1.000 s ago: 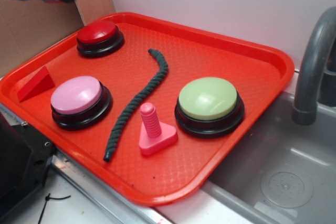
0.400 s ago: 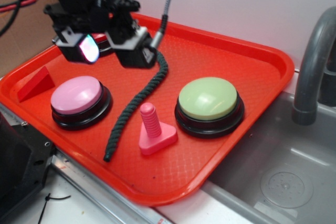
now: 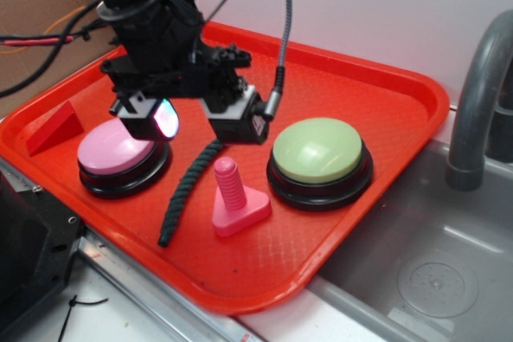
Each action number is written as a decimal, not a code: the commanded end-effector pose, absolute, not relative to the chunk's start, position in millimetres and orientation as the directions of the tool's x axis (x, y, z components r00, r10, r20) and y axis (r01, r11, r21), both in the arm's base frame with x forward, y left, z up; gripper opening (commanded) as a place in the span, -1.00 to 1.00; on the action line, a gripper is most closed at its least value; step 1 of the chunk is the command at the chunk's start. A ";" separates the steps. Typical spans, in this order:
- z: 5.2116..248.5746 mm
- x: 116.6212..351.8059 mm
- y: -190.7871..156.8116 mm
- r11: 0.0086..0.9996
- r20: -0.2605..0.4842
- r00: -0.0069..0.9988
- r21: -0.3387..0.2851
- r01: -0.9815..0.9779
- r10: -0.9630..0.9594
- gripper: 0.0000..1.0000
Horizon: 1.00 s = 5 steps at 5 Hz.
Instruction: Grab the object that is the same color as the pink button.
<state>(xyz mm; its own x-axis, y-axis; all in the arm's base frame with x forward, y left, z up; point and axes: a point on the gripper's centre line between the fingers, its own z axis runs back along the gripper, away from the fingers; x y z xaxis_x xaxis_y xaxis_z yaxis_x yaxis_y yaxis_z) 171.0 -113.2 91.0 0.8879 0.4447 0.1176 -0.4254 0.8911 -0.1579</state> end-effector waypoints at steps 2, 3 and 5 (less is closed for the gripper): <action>48.5 191.0 -131.4 0.903 0.058 0.912 -0.178 -0.392 0.407 1.00; 44.6 191.7 -131.0 0.906 0.052 0.915 -0.172 -0.388 0.401 -0.95; 51.1 191.4 -129.1 0.911 0.059 0.921 -0.182 -0.370 0.386 -1.00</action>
